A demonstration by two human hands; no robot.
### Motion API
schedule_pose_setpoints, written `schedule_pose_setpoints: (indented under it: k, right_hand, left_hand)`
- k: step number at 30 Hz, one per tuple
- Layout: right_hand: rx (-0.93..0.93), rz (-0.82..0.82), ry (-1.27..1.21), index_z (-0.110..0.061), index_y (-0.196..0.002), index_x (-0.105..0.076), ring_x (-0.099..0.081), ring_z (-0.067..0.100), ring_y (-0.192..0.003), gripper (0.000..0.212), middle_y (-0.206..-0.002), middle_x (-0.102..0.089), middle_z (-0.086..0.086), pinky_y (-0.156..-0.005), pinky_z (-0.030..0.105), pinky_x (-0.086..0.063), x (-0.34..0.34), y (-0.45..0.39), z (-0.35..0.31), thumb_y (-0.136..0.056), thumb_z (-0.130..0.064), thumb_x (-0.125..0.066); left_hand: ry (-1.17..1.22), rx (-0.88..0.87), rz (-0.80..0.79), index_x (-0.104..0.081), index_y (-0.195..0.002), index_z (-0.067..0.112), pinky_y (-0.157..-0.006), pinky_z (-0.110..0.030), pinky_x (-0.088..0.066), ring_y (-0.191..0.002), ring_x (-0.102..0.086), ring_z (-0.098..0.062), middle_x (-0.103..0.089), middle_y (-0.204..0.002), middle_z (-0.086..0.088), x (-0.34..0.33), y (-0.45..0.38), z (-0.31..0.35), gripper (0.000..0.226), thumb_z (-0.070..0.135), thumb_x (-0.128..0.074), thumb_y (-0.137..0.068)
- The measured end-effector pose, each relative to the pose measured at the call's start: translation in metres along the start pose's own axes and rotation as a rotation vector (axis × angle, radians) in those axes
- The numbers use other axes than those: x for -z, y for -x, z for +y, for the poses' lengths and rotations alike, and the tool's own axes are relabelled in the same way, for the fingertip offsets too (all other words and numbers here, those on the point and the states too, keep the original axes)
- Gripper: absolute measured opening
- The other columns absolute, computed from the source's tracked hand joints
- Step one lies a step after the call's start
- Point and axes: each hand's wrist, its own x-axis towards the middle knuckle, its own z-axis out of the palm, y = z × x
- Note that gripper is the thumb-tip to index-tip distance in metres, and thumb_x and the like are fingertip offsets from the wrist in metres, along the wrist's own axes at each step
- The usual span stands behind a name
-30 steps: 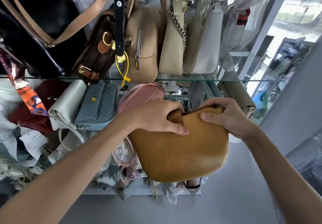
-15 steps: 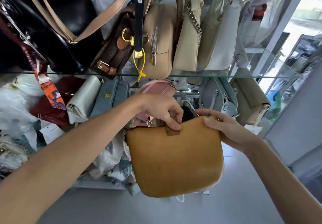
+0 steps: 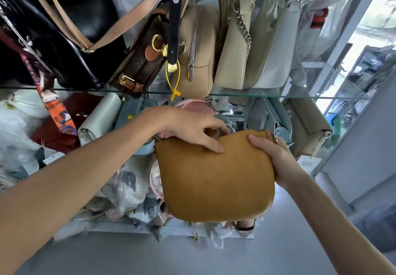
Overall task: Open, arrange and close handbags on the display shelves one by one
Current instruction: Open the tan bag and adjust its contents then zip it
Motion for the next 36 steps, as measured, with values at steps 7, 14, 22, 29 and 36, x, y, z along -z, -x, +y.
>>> schedule_pose_setpoints:
  k: [7, 14, 22, 29, 36]
  right_hand:
    - [0.002, 0.009, -0.106, 0.002, -0.116, -0.073, -0.073, 0.039, -0.101, 0.054, -0.112, -0.074, 0.023, -0.092, 0.052, -0.059, -0.002, -0.009, -0.02, -0.079, -0.038, -0.076]
    - [0.018, 0.025, -0.107, 0.001, -0.112, -0.074, -0.073, 0.038, -0.101, 0.047, -0.112, -0.075, 0.023, -0.093, 0.053, -0.059, -0.009, -0.006, -0.022, -0.082, -0.035, -0.078]
    - [0.02, 0.17, -0.108, -0.004, -0.121, -0.063, -0.075, 0.027, -0.099, 0.077, -0.122, -0.07, 0.016, -0.076, 0.041, -0.062, -0.016, 0.0, -0.017, -0.062, -0.044, -0.093]
    - [0.147, 0.162, 0.056, 0.003, -0.079, -0.066, -0.07, 0.019, -0.071, 0.036, -0.065, -0.071, -0.001, -0.065, 0.033, -0.058, -0.034, 0.011, -0.02, -0.083, -0.029, -0.082]
    - [0.695, 0.358, 0.749, -0.023, -0.053, -0.049, -0.036, 0.007, -0.045, 0.048, -0.044, -0.035, -0.007, -0.049, 0.02, -0.028, -0.069, 0.031, 0.006, -0.087, -0.043, -0.076]
  left_hand:
    - [0.034, 0.007, 0.181, -0.056, -0.127, 0.056, -0.122, -0.041, -0.03, -0.143, -0.034, -0.004, -0.048, -0.145, 0.022, 0.008, 0.005, -0.012, 0.09, 0.106, -0.046, -0.053]
    - [0.037, 0.049, 0.176, -0.063, -0.122, 0.042, -0.108, -0.031, -0.045, -0.126, -0.056, -0.006, -0.061, -0.131, 0.019, 0.013, 0.017, 0.003, 0.07, 0.091, -0.055, -0.072]
    - [-0.134, 0.346, 0.316, -0.06, -0.079, 0.025, -0.073, -0.03, -0.035, -0.106, -0.054, -0.019, -0.059, -0.137, 0.004, 0.006, 0.018, 0.016, 0.065, 0.086, -0.04, -0.084]
    - [0.001, 0.435, 0.321, -0.062, -0.093, 0.013, -0.059, -0.03, -0.03, -0.073, -0.043, -0.017, -0.047, -0.083, 0.005, 0.005, 0.015, 0.023, 0.049, 0.061, -0.05, -0.095]
    - [0.414, 0.405, 0.278, -0.048, -0.085, 0.025, -0.06, -0.026, -0.038, -0.072, -0.047, -0.019, -0.048, -0.078, -0.001, -0.002, 0.014, 0.025, 0.014, 0.026, -0.058, -0.095]
